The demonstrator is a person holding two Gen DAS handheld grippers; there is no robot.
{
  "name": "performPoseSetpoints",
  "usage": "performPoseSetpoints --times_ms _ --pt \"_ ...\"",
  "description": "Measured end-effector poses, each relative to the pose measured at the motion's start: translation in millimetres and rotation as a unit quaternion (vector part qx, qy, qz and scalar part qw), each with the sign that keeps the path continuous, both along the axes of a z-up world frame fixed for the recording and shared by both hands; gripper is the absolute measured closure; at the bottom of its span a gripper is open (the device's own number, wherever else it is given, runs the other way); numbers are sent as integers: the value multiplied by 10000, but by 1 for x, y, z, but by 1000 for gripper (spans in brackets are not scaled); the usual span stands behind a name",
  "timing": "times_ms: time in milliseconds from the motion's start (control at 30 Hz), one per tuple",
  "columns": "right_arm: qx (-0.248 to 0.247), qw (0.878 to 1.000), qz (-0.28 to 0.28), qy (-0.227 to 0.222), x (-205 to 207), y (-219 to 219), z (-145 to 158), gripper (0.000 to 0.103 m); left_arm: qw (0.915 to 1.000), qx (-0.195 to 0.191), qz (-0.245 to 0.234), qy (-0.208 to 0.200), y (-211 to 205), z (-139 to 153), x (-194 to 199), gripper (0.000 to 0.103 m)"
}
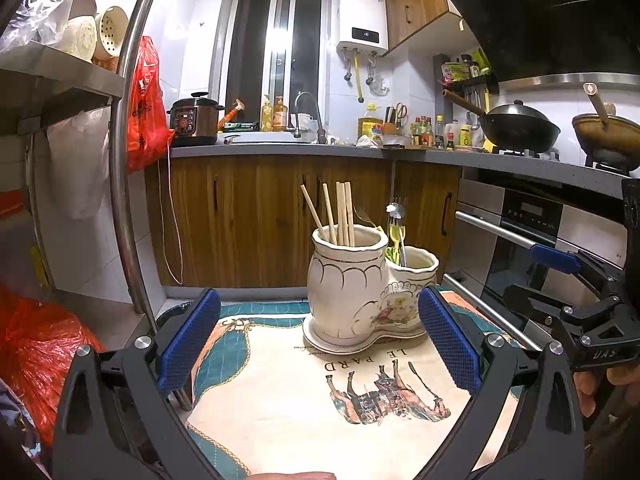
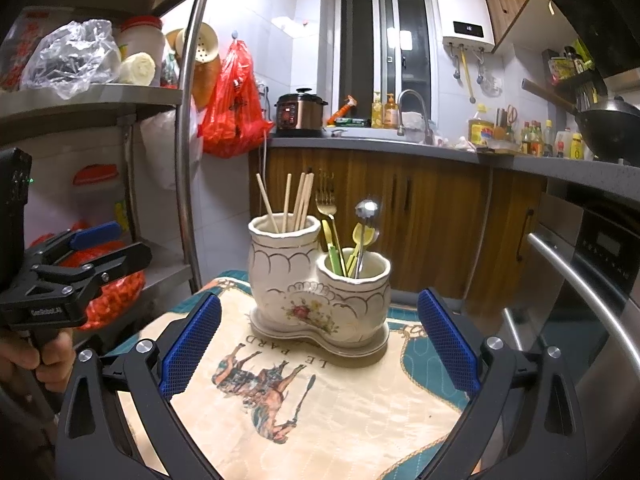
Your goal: Organize utensils
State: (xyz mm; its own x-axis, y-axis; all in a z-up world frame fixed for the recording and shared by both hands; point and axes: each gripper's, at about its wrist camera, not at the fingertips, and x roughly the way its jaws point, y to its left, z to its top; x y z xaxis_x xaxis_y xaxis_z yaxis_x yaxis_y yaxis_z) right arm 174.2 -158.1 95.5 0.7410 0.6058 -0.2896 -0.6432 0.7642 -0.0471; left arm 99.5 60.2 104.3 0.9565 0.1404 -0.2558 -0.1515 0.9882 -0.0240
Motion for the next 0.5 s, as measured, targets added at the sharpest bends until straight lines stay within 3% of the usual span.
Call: performPoseSetpoints --times_ms 500 --pt "-9 10000 14 -6 1 -2 0 5 10000 -2 -38 11 -2 2 0 5"
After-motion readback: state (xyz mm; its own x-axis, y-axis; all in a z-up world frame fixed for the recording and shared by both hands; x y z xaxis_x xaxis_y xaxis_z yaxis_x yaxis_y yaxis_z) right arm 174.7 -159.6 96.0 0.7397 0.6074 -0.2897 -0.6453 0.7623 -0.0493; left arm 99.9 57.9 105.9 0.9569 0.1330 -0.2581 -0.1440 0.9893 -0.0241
